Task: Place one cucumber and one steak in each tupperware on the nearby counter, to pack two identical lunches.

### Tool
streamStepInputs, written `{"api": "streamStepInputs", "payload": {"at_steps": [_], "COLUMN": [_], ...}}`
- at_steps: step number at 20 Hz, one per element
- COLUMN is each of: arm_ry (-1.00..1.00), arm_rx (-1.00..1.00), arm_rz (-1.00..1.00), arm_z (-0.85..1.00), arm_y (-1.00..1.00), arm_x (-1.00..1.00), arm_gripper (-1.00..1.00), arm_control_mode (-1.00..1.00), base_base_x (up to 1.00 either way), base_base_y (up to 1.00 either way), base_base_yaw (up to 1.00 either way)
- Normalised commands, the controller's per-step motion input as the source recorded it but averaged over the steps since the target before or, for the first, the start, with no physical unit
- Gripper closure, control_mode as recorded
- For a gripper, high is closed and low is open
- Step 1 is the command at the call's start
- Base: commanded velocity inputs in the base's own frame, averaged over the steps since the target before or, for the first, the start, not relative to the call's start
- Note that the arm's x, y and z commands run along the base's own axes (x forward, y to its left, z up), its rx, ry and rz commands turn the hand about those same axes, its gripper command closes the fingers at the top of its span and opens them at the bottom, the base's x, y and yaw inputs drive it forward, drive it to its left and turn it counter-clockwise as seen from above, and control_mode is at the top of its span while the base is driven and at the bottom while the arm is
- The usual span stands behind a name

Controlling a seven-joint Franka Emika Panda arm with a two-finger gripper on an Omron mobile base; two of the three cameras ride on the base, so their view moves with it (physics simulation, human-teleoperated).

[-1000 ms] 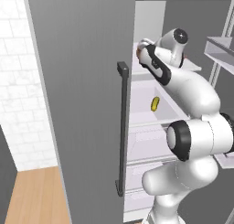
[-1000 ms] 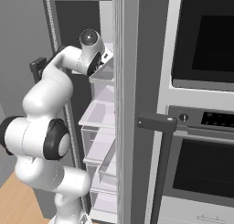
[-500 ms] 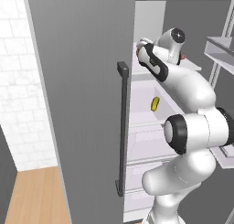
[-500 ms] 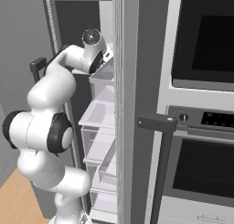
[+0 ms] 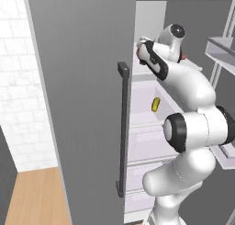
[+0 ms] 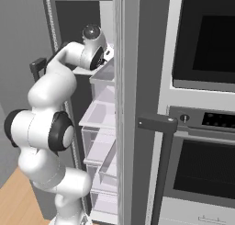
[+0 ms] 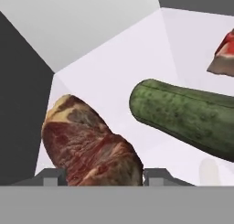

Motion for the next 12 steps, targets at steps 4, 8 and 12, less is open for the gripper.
{"api": "streamStepInputs", "payload": {"at_steps": [4, 8, 12], "arm_ry": [0.00, -0.34, -0.26], "arm_rx": [0.00, 0.00, 0.00], "arm_rz": [0.00, 0.00, 0.00], "arm_z": [0.00, 0.27, 0.51], "arm_y": [0.00, -0.01, 0.00], "arm_x": [-0.02, -0.95, -1.00], "arm_gripper": [1.00, 1.00, 1.00], "arm_control_mode": [-1.00, -1.00, -1.00], "base_base_x": [0.00, 0.00, 0.00], "base_base_y": [0.00, 0.00, 0.00], "base_base_yaw": [0.00, 0.00, 0.00]}}
